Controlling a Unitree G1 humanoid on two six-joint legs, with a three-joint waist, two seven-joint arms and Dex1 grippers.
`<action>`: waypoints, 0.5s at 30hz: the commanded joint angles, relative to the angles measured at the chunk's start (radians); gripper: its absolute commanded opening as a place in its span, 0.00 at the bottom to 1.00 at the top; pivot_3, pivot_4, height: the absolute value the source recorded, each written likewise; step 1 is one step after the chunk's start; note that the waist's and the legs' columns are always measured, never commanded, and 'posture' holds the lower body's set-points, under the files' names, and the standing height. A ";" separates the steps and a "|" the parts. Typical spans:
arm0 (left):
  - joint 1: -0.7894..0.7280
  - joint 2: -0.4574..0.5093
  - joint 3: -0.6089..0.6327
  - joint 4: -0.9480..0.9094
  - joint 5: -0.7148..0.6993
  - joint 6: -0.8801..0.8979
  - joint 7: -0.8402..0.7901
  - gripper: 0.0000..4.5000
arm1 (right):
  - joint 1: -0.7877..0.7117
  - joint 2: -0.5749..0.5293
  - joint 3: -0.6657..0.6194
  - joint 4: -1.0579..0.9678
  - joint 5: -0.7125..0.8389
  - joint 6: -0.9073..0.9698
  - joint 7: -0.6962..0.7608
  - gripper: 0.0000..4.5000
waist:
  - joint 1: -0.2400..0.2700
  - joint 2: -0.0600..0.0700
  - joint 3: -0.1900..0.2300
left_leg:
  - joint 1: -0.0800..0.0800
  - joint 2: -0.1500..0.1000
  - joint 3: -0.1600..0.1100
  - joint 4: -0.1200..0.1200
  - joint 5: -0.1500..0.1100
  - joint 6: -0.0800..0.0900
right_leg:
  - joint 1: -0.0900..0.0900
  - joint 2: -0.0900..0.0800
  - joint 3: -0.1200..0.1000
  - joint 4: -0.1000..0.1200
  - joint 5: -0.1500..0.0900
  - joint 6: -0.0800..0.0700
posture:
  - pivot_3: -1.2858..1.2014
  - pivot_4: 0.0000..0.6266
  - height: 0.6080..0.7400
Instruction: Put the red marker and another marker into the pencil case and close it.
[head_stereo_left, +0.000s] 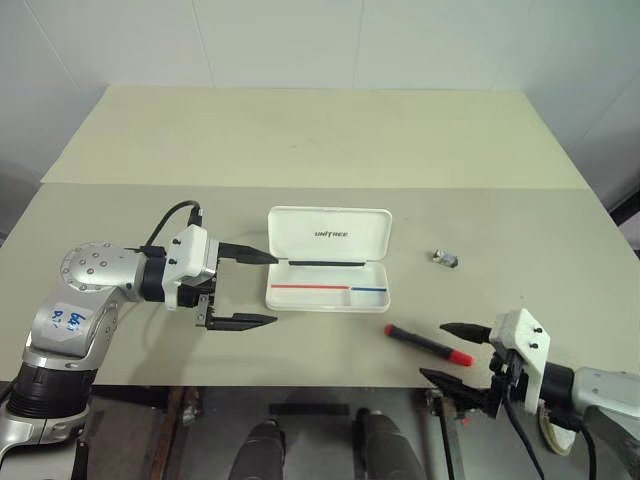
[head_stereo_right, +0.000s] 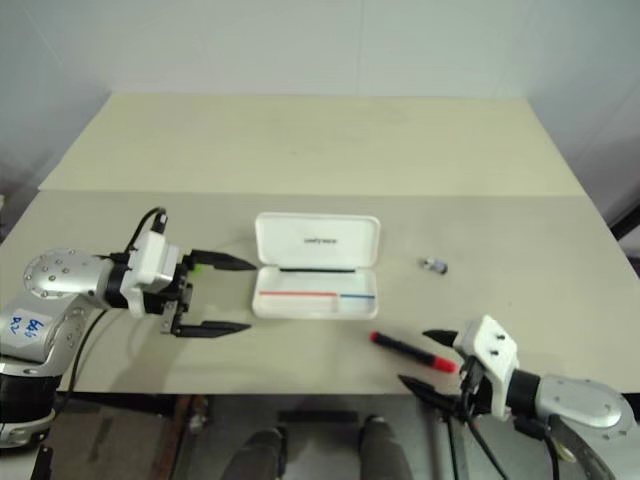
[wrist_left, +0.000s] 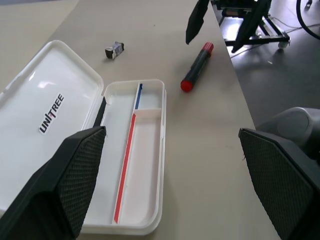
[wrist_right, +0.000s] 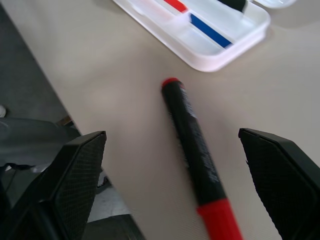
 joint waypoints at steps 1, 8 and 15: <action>-0.013 0.018 0.013 -0.034 -0.011 -0.013 0.005 0.99 | -0.031 0.003 0.023 0.060 -0.026 -0.047 0.036 1.00 | 0.000 0.000 0.000 | 0.000 0.000 0.000 0.000 0.000 0.000 | 0.000 0.000 0.000 0.000 0.000 0.000 | 0.52 0.24 1.00; -0.022 0.025 0.016 -0.044 -0.014 -0.006 0.014 0.99 | -0.100 0.020 0.084 0.187 -0.074 -0.099 0.059 1.00 | 0.001 0.000 0.000 | 0.000 0.000 0.000 0.000 0.000 0.000 | 0.000 0.000 0.000 0.001 0.000 0.000 | 0.52 0.24 1.00; -0.042 0.027 0.016 -0.028 -0.007 -0.025 0.011 1.00 | -0.135 0.039 0.156 0.217 -0.128 -0.148 0.073 0.57 | 0.000 0.000 0.000 | 0.000 0.000 0.000 0.000 0.000 0.000 | 0.000 0.000 0.000 0.001 0.000 0.000 | 0.52 0.24 1.00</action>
